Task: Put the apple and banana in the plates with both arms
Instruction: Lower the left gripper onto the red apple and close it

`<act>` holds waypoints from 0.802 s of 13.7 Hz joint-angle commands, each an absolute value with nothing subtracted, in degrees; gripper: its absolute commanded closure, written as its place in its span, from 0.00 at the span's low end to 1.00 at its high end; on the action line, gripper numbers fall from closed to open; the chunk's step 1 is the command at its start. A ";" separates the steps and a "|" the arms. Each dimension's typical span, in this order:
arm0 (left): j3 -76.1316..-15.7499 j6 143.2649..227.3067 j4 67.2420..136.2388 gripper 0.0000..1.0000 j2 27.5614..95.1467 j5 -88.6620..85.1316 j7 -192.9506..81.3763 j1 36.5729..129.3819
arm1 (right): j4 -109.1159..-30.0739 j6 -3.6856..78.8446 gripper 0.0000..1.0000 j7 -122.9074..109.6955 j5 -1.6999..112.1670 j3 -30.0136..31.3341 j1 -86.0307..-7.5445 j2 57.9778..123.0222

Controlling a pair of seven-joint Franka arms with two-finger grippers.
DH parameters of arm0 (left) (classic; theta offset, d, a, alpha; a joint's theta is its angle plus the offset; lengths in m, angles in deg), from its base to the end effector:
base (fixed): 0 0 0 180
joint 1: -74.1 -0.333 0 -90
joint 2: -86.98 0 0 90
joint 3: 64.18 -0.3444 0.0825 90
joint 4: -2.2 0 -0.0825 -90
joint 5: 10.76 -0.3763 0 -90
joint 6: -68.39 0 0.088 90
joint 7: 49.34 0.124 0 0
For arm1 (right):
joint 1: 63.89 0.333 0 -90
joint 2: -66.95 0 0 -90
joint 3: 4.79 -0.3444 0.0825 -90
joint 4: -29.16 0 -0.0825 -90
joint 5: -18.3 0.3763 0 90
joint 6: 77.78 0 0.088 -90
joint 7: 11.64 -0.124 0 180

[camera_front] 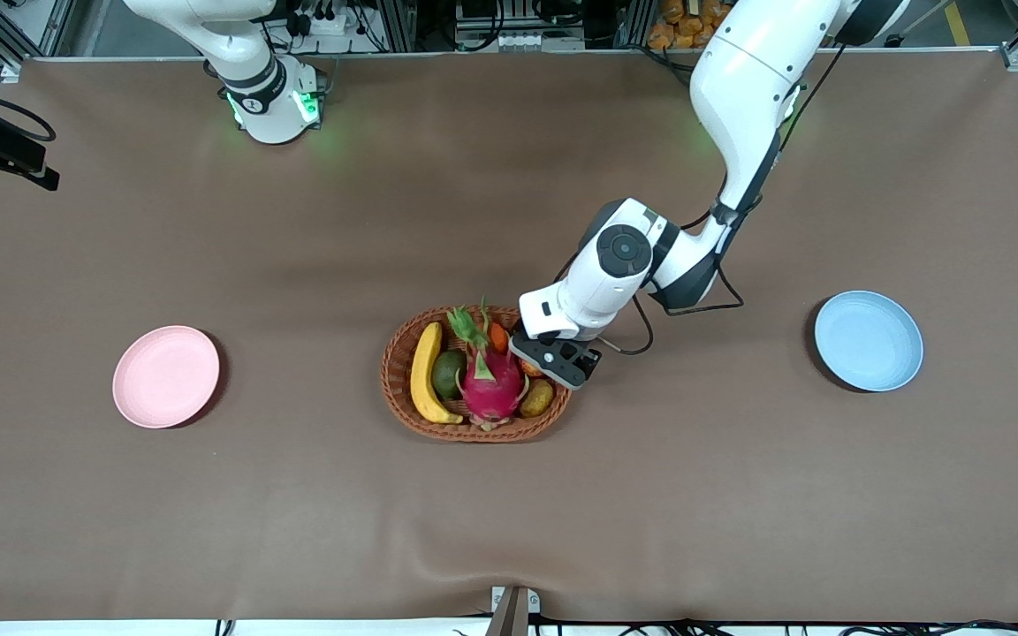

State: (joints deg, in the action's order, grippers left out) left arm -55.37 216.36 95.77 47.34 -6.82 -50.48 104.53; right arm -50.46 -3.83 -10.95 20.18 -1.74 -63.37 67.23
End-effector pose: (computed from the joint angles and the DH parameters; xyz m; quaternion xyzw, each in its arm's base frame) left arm 0.5778 -0.4480 0.2551 0.9500 -0.2750 0.0995 0.1091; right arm 0.5145 -0.0179 0.6918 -0.9985 0.0123 0.0514 0.0173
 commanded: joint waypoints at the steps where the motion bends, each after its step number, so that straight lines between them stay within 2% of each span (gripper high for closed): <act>1: -55.57 217.62 95.46 0.00 46.29 -7.51 -50.39 106.00 | -50.03 -3.86 0.00 -11.11 19.88 -1.54 -63.71 67.30; 8: -55.65 219.64 95.37 0.00 44.79 -8.38 -50.30 106.36 | -50.03 -4.04 0.00 -11.11 20.15 -1.54 -63.71 67.30; 11: -55.74 220.79 95.45 0.10 44.26 -8.65 -50.30 106.36 | -50.03 -3.95 0.00 -11.11 20.15 -1.62 -63.62 67.30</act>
